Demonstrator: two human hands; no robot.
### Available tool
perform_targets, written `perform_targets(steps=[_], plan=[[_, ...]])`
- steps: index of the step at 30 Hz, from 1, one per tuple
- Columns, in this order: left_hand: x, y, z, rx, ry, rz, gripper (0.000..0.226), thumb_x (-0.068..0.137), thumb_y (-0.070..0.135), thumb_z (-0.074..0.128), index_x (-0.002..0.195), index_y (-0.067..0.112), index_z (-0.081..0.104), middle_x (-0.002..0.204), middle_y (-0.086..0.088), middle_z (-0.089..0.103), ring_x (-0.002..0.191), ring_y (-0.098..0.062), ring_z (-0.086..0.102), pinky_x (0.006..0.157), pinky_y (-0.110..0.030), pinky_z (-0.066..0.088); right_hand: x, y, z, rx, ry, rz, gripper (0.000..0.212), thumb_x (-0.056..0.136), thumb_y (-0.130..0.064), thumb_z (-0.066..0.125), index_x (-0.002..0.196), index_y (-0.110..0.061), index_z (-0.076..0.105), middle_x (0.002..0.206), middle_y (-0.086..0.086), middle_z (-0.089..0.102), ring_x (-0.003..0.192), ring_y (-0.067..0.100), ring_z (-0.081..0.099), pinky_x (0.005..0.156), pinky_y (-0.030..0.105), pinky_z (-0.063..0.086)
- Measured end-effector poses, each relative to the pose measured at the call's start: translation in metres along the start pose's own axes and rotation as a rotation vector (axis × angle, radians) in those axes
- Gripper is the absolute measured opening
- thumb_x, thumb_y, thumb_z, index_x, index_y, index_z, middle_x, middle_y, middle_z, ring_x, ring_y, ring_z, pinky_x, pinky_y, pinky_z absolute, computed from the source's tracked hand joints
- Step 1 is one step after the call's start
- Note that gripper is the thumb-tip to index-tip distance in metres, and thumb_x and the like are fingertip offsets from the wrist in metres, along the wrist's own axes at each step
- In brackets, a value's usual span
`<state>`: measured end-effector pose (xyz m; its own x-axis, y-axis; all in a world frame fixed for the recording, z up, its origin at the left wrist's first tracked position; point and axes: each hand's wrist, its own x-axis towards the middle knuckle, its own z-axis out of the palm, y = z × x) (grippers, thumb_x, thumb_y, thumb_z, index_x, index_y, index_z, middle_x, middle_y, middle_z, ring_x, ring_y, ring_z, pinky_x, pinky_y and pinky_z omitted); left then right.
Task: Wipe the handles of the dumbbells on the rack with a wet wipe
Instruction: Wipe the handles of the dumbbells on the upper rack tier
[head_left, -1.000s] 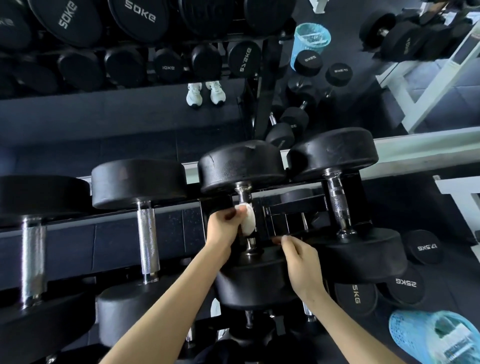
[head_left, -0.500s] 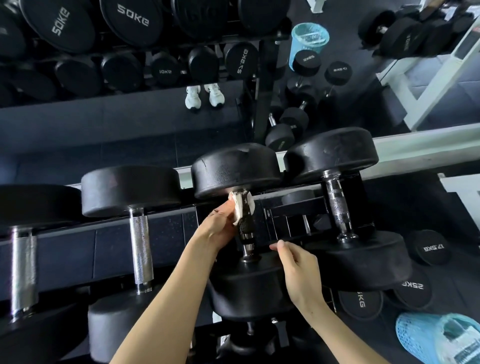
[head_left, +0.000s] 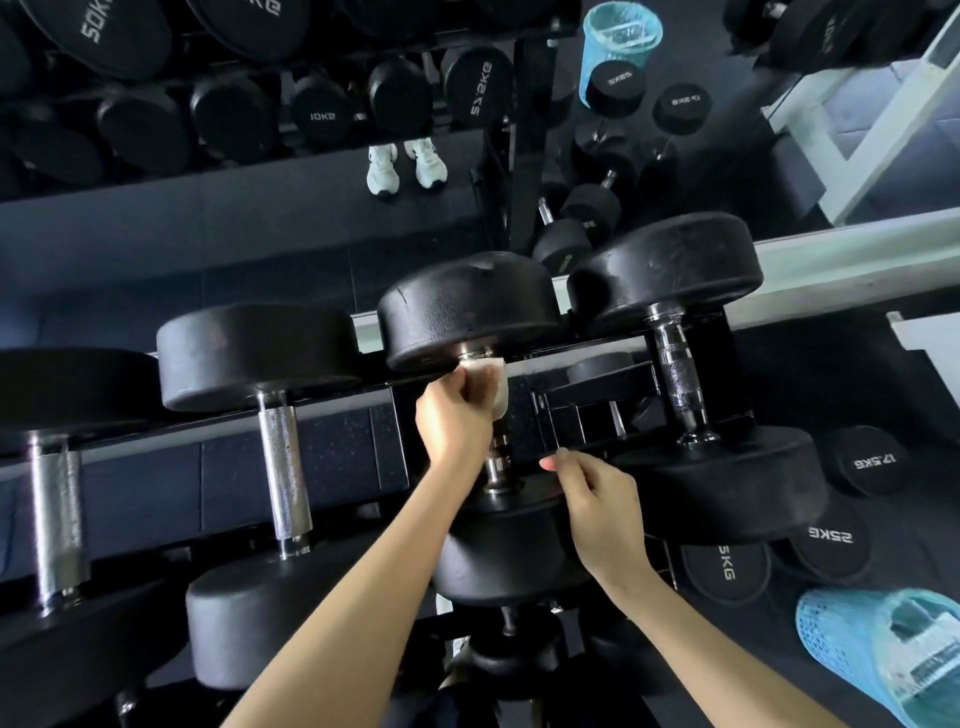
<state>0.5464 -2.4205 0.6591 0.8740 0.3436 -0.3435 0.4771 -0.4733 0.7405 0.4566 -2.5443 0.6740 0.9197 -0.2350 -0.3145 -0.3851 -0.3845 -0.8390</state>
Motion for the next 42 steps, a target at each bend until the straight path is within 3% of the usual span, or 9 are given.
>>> perform_targets(steps=[4,7,13,15,18,21,26,33,42], plan=[[0.004,-0.016,-0.01,-0.019,-0.107,0.107,0.03,0.083,0.04,0.065,0.075,0.012,0.065,0.068,0.004,0.064,0.064,-0.009,0.058,0.054,-0.01,0.042,-0.002,-0.006,-0.001,-0.014,-0.001,0.0,0.049,0.091,-0.037,0.042,0.077,0.004,0.065,0.057,0.025,0.051,0.052,0.029,0.044,0.056,0.033,0.036],[0.005,-0.021,-0.012,-0.017,-0.184,0.127,0.035,0.073,0.048,0.063,0.077,0.014,0.07,0.072,-0.001,0.07,0.071,-0.015,0.066,0.07,-0.033,0.053,-0.003,-0.006,-0.002,-0.007,-0.004,0.037,0.033,0.096,-0.024,0.046,0.077,-0.01,0.069,0.047,0.009,0.038,0.046,0.011,0.035,0.051,0.028,0.031],[-0.015,-0.033,-0.022,0.082,-0.337,0.051,0.036,0.08,0.04,0.072,0.062,0.009,0.065,0.06,-0.006,0.06,0.055,-0.011,0.048,0.046,-0.018,0.032,-0.003,-0.005,-0.001,-0.017,-0.005,0.026,0.039,0.097,-0.025,0.044,0.079,0.002,0.066,0.054,0.018,0.053,0.052,0.028,0.049,0.053,0.03,0.038],[-0.013,-0.035,-0.024,0.099,-0.371,0.014,0.043,0.079,0.036,0.073,0.052,0.01,0.053,0.052,-0.002,0.05,0.049,-0.011,0.04,0.042,-0.02,0.029,-0.003,-0.004,-0.001,-0.025,0.009,0.035,0.037,0.097,-0.026,0.044,0.08,-0.005,0.069,0.048,0.005,0.055,0.049,0.014,0.052,0.052,0.027,0.037],[-0.002,-0.031,-0.027,-0.144,-0.412,-0.058,0.04,0.08,0.028,0.074,0.065,-0.006,0.061,0.06,-0.012,0.057,0.056,-0.019,0.051,0.059,-0.041,0.052,-0.003,-0.004,-0.002,-0.009,0.007,0.057,0.033,0.098,-0.025,0.044,0.083,-0.014,0.071,0.034,-0.01,0.039,0.038,0.003,0.042,0.049,0.015,0.028],[0.0,-0.034,-0.026,-0.356,-0.507,-0.048,0.047,0.094,0.022,0.057,0.057,-0.006,0.06,0.054,-0.019,0.06,0.06,-0.032,0.055,0.072,-0.063,0.046,-0.003,-0.003,-0.002,0.03,0.019,0.049,0.036,0.098,-0.024,0.044,0.081,-0.006,0.07,0.034,-0.009,0.033,0.036,0.004,0.035,0.046,0.011,0.031],[-0.011,-0.031,-0.02,-0.625,-0.463,-0.173,0.042,0.093,0.019,0.058,0.053,0.005,0.054,0.048,-0.009,0.057,0.048,-0.024,0.053,0.06,-0.039,0.041,-0.003,-0.003,-0.001,0.047,0.034,0.064,0.037,0.097,-0.023,0.046,0.08,0.001,0.068,0.037,-0.01,0.029,0.04,0.005,0.031,0.046,0.01,0.031],[-0.001,-0.028,-0.03,0.27,-0.227,-0.01,0.048,0.073,0.061,0.067,0.066,0.015,0.055,0.062,0.004,0.059,0.06,-0.013,0.055,0.051,-0.024,0.04,-0.005,-0.006,-0.003,0.032,0.021,0.066,0.03,0.097,-0.021,0.044,0.085,-0.015,0.071,0.034,-0.01,0.031,0.036,0.005,0.033,0.043,0.015,0.025],[0.001,-0.043,-0.028,-0.083,-0.525,-0.076,0.038,0.074,0.033,0.079,0.079,-0.003,0.07,0.081,-0.017,0.072,0.073,-0.019,0.066,0.082,-0.04,0.057,-0.005,-0.007,-0.001,0.019,0.045,0.075,0.03,0.096,-0.022,0.045,0.083,-0.016,0.072,0.037,-0.01,0.03,0.037,0.006,0.028,0.041,0.016,0.022]])
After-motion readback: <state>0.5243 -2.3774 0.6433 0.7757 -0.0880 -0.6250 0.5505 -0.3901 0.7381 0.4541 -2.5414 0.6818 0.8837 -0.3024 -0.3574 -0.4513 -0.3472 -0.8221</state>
